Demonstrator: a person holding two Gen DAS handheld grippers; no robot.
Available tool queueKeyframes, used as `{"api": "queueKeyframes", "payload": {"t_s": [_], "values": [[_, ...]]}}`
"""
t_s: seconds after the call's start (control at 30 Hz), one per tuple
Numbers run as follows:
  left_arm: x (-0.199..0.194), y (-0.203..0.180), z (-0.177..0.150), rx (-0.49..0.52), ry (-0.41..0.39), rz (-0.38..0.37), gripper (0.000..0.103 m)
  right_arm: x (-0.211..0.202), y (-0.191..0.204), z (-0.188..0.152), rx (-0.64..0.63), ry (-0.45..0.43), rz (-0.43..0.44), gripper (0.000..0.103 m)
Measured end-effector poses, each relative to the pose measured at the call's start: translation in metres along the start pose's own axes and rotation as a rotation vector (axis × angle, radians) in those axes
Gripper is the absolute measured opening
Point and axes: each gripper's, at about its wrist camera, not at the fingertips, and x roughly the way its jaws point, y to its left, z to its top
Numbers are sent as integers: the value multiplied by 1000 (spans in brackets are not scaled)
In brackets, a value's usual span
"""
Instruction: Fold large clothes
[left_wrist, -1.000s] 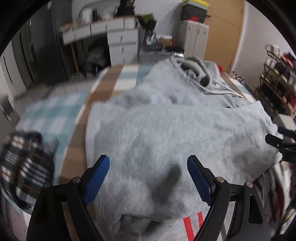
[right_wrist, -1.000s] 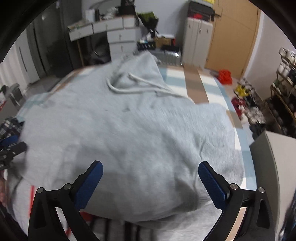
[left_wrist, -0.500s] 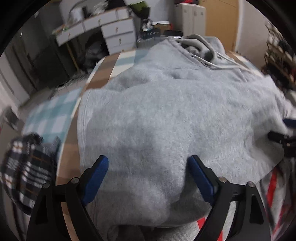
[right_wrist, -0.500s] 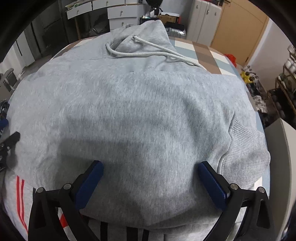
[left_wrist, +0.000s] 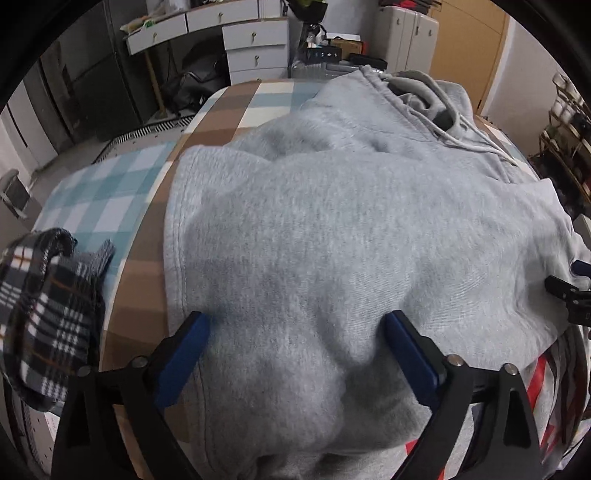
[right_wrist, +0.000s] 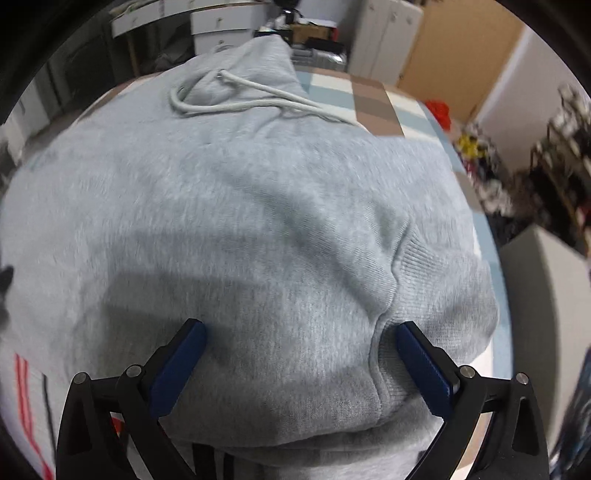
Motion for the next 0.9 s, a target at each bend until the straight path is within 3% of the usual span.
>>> {"api": "queueKeyframes", "payload": {"t_s": [0.1, 0.3, 0.47, 0.53, 0.6, 0.67, 0.73, 0.9], "values": [[-4, 1, 1, -11, -9, -16, 96, -7, -8, 1, 42, -2, 26, 103], [-41, 4, -4, -13, -125, -48, 96, -54, -10, -15, 85, -94, 131, 103], [-48, 4, -8, 0, -111, -95, 96, -70, -8, -42, 123, -71, 234, 103], [-55, 5, -4, -13, -112, -79, 96, -76, -9, -51, 138, -61, 277, 103], [-71, 11, 3, -61, -125, -139, 96, -90, -12, -53, 142, -91, 311, 103], [-82, 20, 14, -121, -130, -213, 96, -108, -18, -48, 151, -131, 338, 103], [-88, 23, 30, -155, -118, -240, 96, -130, -27, -32, 172, -176, 364, 103], [-89, 11, 87, -134, -116, -215, 96, -164, -32, 38, 118, -256, 332, 103]]}}
